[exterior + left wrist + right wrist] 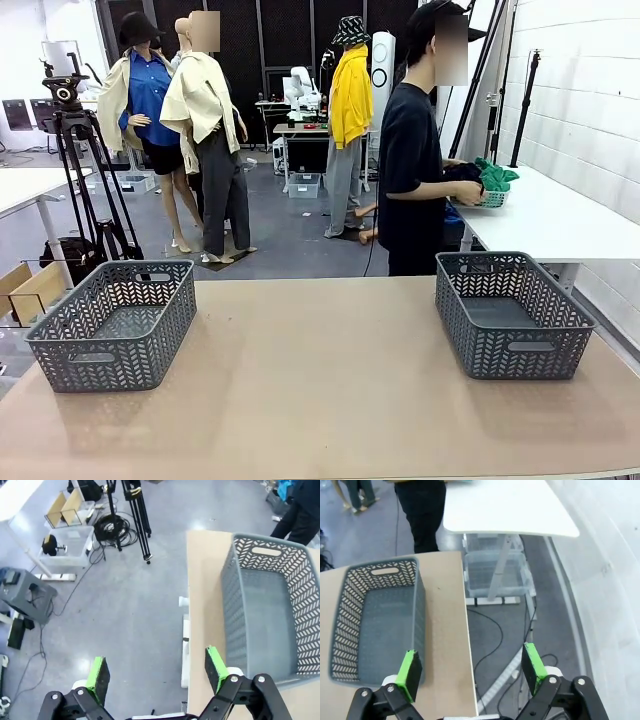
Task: Sort the tops and bottoms.
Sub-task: Lift clothes from the center of the table with your left hand.
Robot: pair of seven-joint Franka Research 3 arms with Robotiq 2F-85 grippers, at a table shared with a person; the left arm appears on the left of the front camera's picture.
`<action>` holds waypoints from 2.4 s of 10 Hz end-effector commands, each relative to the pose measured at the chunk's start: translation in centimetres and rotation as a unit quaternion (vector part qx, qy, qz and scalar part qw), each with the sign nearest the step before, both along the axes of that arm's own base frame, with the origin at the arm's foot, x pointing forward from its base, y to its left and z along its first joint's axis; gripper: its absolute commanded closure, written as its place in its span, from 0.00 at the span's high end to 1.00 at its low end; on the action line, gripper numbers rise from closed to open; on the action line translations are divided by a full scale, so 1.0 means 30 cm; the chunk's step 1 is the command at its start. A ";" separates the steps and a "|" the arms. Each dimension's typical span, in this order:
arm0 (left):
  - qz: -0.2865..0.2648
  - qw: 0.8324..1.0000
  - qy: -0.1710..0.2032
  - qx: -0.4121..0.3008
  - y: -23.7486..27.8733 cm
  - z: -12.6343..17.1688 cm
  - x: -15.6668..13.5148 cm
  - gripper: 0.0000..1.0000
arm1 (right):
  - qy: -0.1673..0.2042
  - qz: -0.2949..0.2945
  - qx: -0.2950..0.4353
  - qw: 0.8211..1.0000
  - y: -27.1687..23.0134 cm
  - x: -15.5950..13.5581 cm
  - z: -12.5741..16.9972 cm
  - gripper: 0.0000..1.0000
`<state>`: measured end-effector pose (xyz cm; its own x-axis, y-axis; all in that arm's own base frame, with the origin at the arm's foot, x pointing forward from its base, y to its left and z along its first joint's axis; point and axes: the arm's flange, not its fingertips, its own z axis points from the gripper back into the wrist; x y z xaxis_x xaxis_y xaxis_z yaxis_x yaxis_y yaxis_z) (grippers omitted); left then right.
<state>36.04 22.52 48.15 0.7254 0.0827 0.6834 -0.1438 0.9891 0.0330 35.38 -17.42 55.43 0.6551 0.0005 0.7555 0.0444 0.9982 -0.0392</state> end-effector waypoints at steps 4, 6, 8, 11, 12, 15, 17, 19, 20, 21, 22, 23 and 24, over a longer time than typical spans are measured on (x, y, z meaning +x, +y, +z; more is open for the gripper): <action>0.007 1.000 -0.002 -0.007 0.020 -0.006 -0.010 1.00 | 0.002 -0.001 0.002 1.000 -0.001 0.003 -0.005 1.00; 0.007 1.000 -0.002 -0.007 0.020 -0.006 -0.010 1.00 | 0.002 -0.001 0.002 1.000 -0.001 0.003 -0.005 1.00; 0.007 1.000 -0.002 -0.007 0.020 -0.006 -0.010 1.00 | 0.002 -0.001 0.002 1.000 -0.001 0.003 -0.005 1.00; 0.007 1.000 -0.002 -0.007 0.020 -0.006 -0.010 1.00 | 0.002 -0.001 0.002 1.000 -0.001 0.003 -0.005 1.00; 0.007 1.000 -0.002 -0.007 0.020 -0.006 -0.010 1.00 | 0.002 -0.001 0.002 1.000 -0.001 0.003 -0.005 1.00; 0.007 1.000 -0.002 -0.007 0.020 -0.006 -0.010 1.00 | 0.002 -0.001 0.002 1.000 -0.001 0.003 -0.005 1.00; 0.007 1.000 -0.002 -0.007 0.020 -0.006 -0.010 1.00 | 0.002 -0.001 0.002 1.000 -0.001 0.003 -0.005 1.00; 0.007 1.000 -0.002 -0.007 0.020 -0.006 -0.010 1.00 | 0.002 -0.001 0.002 1.000 -0.001 0.003 -0.005 1.00; 0.007 1.000 -0.002 -0.007 0.020 -0.006 -0.010 1.00 | 0.002 -0.001 0.002 1.000 -0.001 0.003 -0.005 1.00; 0.007 1.000 -0.002 -0.007 0.020 -0.006 -0.010 1.00 | 0.002 -0.001 0.002 1.000 -0.001 0.003 -0.005 1.00; 0.007 1.000 -0.002 -0.007 0.020 -0.006 -0.010 1.00 | 0.002 -0.001 0.002 1.000 -0.001 0.003 -0.005 1.00; 0.007 1.000 -0.002 -0.007 0.020 -0.006 -0.010 1.00 | 0.002 -0.001 0.002 1.000 -0.001 0.003 -0.005 1.00; 0.007 1.000 -0.002 -0.007 0.020 -0.006 -0.010 1.00 | 0.002 -0.001 0.002 1.000 -0.001 0.003 -0.005 1.00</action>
<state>35.86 22.86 48.06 0.7212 0.1010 0.6853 -0.1547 0.9878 0.0172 35.43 -17.38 55.34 0.6580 -0.0011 0.7530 0.0462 0.9982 -0.0390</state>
